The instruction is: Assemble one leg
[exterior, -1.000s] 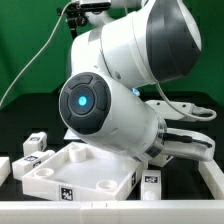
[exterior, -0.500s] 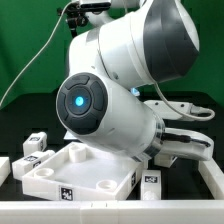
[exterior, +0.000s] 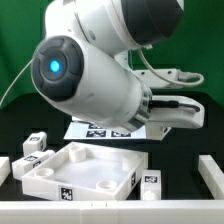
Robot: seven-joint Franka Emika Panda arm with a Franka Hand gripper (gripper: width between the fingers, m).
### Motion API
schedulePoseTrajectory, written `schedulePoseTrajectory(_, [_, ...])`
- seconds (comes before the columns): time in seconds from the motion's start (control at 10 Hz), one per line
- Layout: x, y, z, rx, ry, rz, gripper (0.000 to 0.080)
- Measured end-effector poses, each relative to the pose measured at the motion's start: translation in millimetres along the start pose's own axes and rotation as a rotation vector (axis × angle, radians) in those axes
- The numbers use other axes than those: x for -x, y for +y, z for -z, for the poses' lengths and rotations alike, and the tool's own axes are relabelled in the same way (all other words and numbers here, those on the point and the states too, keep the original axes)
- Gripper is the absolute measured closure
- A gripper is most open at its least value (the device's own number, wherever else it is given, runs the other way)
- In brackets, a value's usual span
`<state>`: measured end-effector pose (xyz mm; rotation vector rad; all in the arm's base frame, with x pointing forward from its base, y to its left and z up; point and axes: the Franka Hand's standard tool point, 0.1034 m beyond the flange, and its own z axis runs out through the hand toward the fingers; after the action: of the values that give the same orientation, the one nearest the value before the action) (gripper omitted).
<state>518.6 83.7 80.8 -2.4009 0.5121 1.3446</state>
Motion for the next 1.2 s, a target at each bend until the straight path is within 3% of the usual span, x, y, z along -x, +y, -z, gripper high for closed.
schedulePoseTrajectory(0.2, [-6.8, -5.8, 2.2, -0.007, 0.056, 0.004, 0.0521])
schedulePoseTrajectory(0.3, [-10.6, -10.9, 7.6, -0.021, 0.145, 0.007, 0.0521])
schedulePoseTrajectory(0.5, [-9.9, -12.1, 11.9, -0.024, 0.251, 0.035, 0.0521])
schedulePoseTrajectory(0.7, [-5.3, -12.7, 52.4, 0.008, 0.442, 0.141, 0.0521])
schedulePoseTrajectory(0.9, [2.6, -21.4, 77.1, 0.019, 0.591, 0.176, 0.0521])
schedulePoseTrajectory(1.2, [-5.2, -24.1, 76.9, 0.001, 0.804, 0.184, 0.0521])
